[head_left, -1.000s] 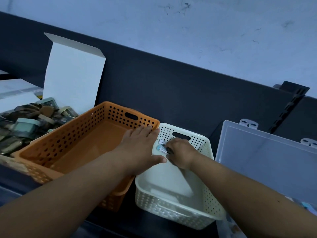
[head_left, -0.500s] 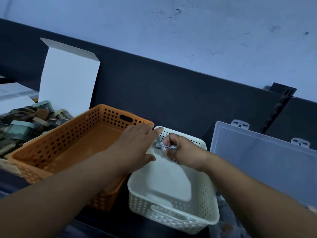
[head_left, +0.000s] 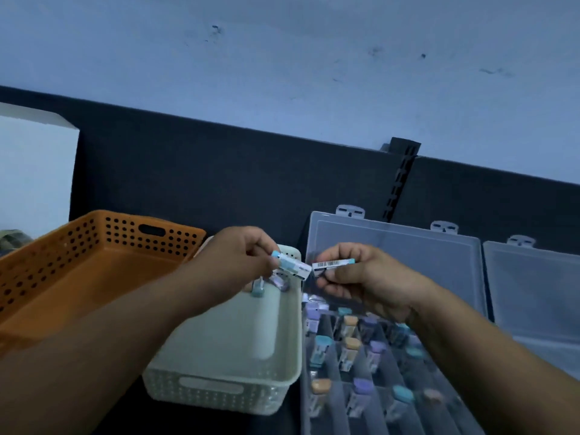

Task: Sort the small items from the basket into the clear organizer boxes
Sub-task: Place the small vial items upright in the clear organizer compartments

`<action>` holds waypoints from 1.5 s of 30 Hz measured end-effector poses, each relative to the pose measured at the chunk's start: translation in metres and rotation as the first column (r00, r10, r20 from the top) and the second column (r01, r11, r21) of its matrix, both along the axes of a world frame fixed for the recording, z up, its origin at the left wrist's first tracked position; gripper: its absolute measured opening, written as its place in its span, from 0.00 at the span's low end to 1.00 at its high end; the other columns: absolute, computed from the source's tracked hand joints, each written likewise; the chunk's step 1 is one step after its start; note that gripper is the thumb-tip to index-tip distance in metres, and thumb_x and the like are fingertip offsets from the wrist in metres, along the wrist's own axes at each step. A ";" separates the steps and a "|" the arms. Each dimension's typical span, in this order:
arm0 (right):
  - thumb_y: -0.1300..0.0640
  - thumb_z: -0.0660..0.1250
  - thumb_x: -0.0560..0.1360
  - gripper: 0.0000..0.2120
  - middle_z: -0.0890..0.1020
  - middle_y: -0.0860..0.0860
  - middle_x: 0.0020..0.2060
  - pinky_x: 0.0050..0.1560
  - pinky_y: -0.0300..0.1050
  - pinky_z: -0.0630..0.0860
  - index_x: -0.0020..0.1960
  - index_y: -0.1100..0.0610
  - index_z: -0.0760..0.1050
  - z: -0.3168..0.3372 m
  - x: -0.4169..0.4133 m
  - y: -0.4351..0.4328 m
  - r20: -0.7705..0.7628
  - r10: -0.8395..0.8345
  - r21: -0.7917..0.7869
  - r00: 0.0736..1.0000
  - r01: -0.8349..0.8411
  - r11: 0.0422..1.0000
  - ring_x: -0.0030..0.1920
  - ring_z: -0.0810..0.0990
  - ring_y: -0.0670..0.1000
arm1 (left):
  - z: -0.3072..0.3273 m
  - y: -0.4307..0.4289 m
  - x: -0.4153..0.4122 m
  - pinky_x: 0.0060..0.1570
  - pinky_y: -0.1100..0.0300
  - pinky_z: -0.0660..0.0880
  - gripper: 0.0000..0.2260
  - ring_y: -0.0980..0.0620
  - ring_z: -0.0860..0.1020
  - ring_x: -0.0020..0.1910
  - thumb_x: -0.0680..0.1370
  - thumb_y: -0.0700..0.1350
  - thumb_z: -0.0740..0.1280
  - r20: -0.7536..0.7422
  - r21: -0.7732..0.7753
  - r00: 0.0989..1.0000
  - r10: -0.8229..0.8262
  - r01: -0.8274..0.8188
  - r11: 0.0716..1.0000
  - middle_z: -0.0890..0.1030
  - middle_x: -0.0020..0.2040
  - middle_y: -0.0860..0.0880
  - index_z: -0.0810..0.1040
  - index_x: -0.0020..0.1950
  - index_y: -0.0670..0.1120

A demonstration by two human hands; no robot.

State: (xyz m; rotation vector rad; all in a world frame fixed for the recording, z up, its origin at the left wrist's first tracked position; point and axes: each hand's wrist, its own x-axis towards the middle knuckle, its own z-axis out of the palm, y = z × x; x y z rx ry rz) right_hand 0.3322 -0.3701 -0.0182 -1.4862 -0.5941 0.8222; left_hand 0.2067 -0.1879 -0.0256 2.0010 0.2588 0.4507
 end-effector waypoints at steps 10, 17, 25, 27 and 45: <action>0.68 0.61 0.79 0.05 0.81 0.59 0.41 0.37 0.37 0.80 0.48 0.61 0.74 0.005 0.047 -0.132 0.155 -0.311 -0.061 0.938 0.323 0.944 0.36 0.82 0.49 | 0.007 -0.091 0.069 0.46 0.54 0.77 0.03 0.50 0.79 0.35 0.76 0.33 0.67 0.004 -0.147 0.993 -0.119 0.118 0.982 0.81 0.37 0.41 0.80 0.46 0.40; 0.67 0.66 0.76 0.05 0.82 0.64 0.45 0.49 0.49 0.80 0.50 0.60 0.74 0.008 0.069 -0.209 0.484 -0.337 -0.158 0.808 0.459 0.874 0.39 0.83 0.53 | 0.009 -0.161 0.109 0.29 0.68 0.75 0.05 0.60 0.76 0.26 0.75 0.32 0.68 0.011 -0.024 0.974 -0.226 0.226 0.974 0.77 0.34 0.44 0.77 0.45 0.41; 0.65 0.70 0.74 0.09 0.82 0.49 0.38 0.48 0.47 0.78 0.43 0.51 0.79 -0.011 0.097 -0.256 0.772 -0.112 -0.296 0.626 0.509 0.808 0.39 0.80 0.48 | -0.008 -0.221 0.151 0.36 0.57 0.75 0.07 0.55 0.75 0.31 0.73 0.39 0.71 -0.058 0.202 0.969 -0.240 0.247 0.948 0.78 0.34 0.52 0.78 0.38 0.50; 0.63 0.70 0.75 0.10 0.82 0.47 0.40 0.49 0.47 0.78 0.43 0.47 0.77 -0.016 0.102 -0.257 0.825 -0.034 -0.326 0.565 0.524 0.787 0.42 0.81 0.48 | -0.012 -0.231 0.159 0.38 0.55 0.77 0.07 0.54 0.76 0.32 0.73 0.40 0.71 -0.074 0.237 0.969 -0.237 0.248 0.939 0.79 0.34 0.53 0.78 0.38 0.51; 0.63 0.71 0.72 0.08 0.77 0.48 0.42 0.45 0.44 0.75 0.43 0.52 0.75 -0.065 0.124 -0.256 0.865 0.148 -0.388 0.479 0.452 0.803 0.42 0.77 0.50 | -0.056 -0.253 0.182 0.43 0.54 0.78 0.07 0.55 0.77 0.42 0.73 0.42 0.71 -0.157 0.531 0.961 -0.227 0.276 0.801 0.77 0.42 0.54 0.79 0.41 0.54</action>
